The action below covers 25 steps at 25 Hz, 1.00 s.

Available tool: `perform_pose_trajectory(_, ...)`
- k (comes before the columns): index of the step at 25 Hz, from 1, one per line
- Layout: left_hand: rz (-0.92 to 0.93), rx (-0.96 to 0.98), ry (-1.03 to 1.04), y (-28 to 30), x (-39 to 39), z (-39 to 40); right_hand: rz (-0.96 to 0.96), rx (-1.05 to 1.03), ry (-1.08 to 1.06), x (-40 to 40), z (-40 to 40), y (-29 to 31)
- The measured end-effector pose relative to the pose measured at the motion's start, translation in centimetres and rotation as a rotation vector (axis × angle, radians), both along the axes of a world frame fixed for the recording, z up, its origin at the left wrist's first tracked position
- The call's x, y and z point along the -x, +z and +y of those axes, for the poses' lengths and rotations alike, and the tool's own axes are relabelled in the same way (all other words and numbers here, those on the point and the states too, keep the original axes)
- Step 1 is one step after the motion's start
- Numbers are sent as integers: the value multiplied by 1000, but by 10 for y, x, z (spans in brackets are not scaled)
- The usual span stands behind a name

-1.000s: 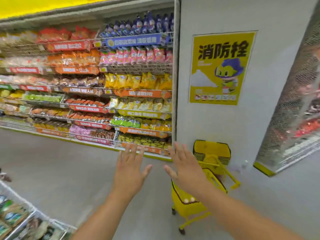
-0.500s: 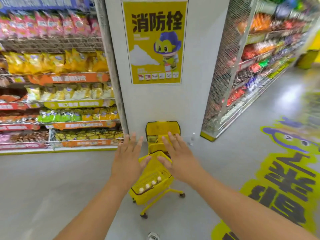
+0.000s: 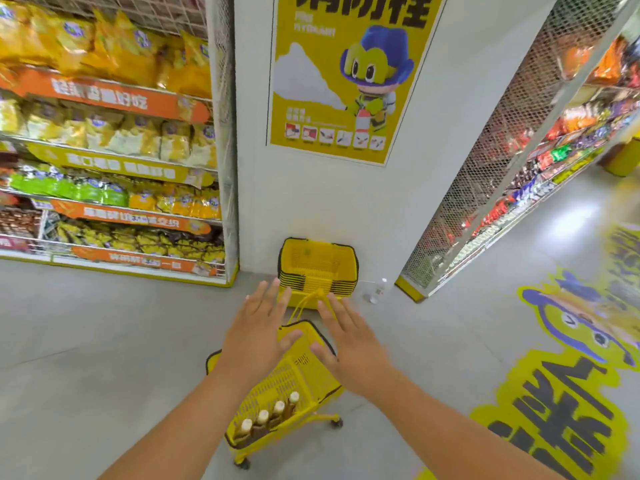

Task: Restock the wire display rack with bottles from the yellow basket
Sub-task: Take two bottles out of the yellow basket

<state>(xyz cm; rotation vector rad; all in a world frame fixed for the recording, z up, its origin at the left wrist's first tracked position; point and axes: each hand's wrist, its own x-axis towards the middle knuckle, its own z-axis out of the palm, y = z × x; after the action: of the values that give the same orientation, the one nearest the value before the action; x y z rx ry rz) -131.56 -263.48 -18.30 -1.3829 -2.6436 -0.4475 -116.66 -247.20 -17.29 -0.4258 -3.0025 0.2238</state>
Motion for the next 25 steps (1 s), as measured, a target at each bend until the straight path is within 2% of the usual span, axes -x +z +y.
perform_pose_trajectory(4, -107, 119, 16, -36, 48, 36, -98, 16, 34, 54, 42, -35)
perform_pose_trajectory(10, -248, 137, 102, -132, 61, 56, -237, 72, 108, 86, 75, -129)
perform_pose_trajectory(16, -422, 219, 274, -276, 50, 60, -416, 188, 227, 110, 100, -275)
perform_pose_trajectory(21, -580, 289, 304, -397, 30, 66, -631, 247, 356, 129, 122, -405)
perform_pose_trajectory(25, -649, 398, 298, -466, 18, 63, -770, 238, 445, 134, 142, -478)
